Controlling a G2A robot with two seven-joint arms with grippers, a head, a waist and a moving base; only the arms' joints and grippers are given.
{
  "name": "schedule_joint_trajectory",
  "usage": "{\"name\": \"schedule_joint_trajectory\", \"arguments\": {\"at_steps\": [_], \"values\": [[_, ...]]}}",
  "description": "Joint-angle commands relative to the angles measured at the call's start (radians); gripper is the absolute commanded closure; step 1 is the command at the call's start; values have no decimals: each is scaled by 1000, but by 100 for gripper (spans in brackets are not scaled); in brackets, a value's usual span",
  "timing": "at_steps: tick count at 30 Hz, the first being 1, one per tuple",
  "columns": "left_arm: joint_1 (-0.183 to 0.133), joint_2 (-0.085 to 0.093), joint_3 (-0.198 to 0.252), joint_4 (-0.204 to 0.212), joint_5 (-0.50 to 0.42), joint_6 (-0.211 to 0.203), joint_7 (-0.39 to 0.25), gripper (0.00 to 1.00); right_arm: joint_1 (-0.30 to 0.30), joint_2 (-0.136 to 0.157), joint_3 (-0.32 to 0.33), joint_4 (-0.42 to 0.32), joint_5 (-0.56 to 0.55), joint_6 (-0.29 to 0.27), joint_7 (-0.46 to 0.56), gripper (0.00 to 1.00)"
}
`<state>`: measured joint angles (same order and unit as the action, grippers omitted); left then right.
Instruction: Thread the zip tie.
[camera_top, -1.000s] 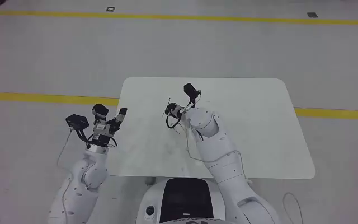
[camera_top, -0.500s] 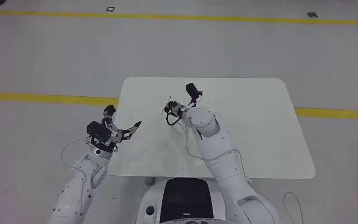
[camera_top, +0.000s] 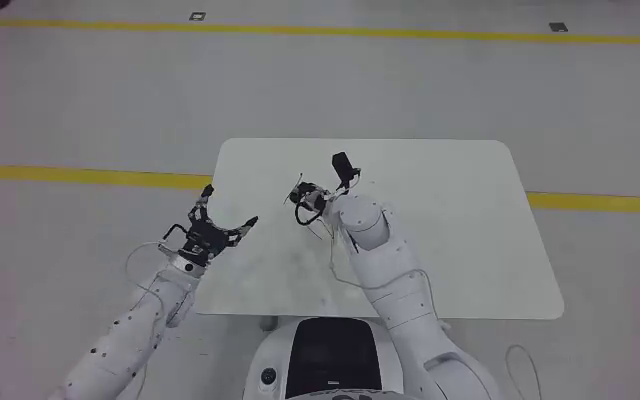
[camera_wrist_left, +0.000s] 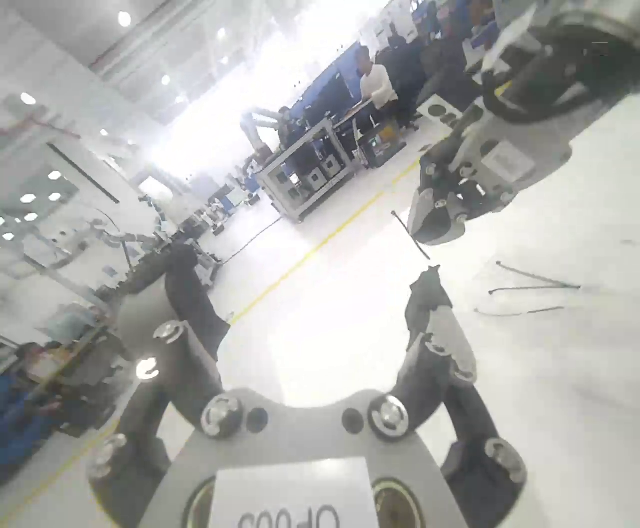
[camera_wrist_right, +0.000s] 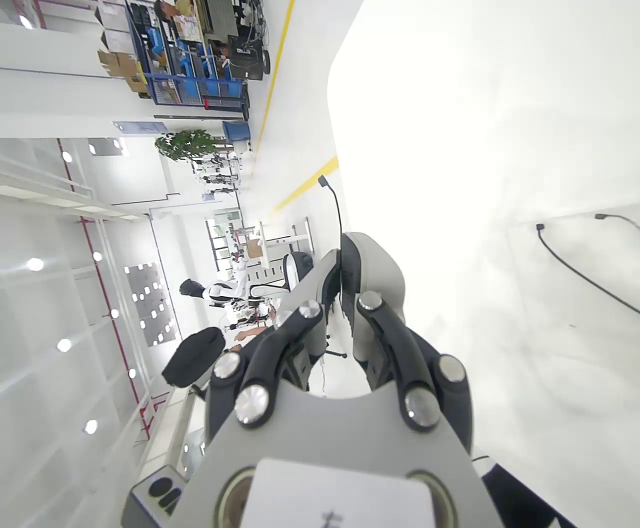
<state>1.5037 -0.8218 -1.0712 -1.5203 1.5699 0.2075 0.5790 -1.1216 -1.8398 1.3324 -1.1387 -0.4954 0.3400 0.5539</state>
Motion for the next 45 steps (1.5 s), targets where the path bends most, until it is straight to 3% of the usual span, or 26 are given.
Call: {"name": "schedule_joint_trajectory", "arguments": {"at_steps": [1, 7, 10, 14, 16, 19, 28, 30, 34, 39, 43, 45], "values": [[0, 1, 6, 1, 0, 0, 0, 0, 0, 0, 2, -1, 1, 0, -9, 100], [-1, 1, 7, 1, 0, -2, -2, 0, -3, 1, 1, -1, 7, -5, -11, 100], [-32, 15, 45, 20, 0, -2, 11, 0, -8, 4, -9, -6, 23, -4, -17, 100], [-111, 62, 165, 65, 0, 82, 1, 0, -5, 5, -20, -5, 50, 0, -24, 100], [-170, 91, 260, 85, 0, 132, -9, 0, -2, 5, -25, -1, 63, 0, -31, 100], [-253, 120, 350, 86, 0, 132, -36, 0, 2, 4, -32, 8, 85, 0, -37, 100], [-254, 119, 352, 86, 0, 127, -37, 0, 3, 4, -33, 7, 87, 0, -43, 100], [-269, 121, 365, 97, 0, 124, -39, 0, -8, 5, -43, 0, 91, -13, -54, 100], [-340, 133, 441, 117, 0, 132, -74, 0, -16, 5, -69, -15, 98, -6, -82, 100], [-441, 145, 559, 112, 0, 132, -139, 0, -21, 7, -101, -24, 117, 0, -125, 100], [-491, 148, 613, 107, 0, 132, -174, 0, -18, 8, -120, -12, 138, 0, -158, 100], [-495, 148, 614, 108, 0, 132, -175, 0, -16, 8, -123, -10, 138, 0, -164, 100]]}}
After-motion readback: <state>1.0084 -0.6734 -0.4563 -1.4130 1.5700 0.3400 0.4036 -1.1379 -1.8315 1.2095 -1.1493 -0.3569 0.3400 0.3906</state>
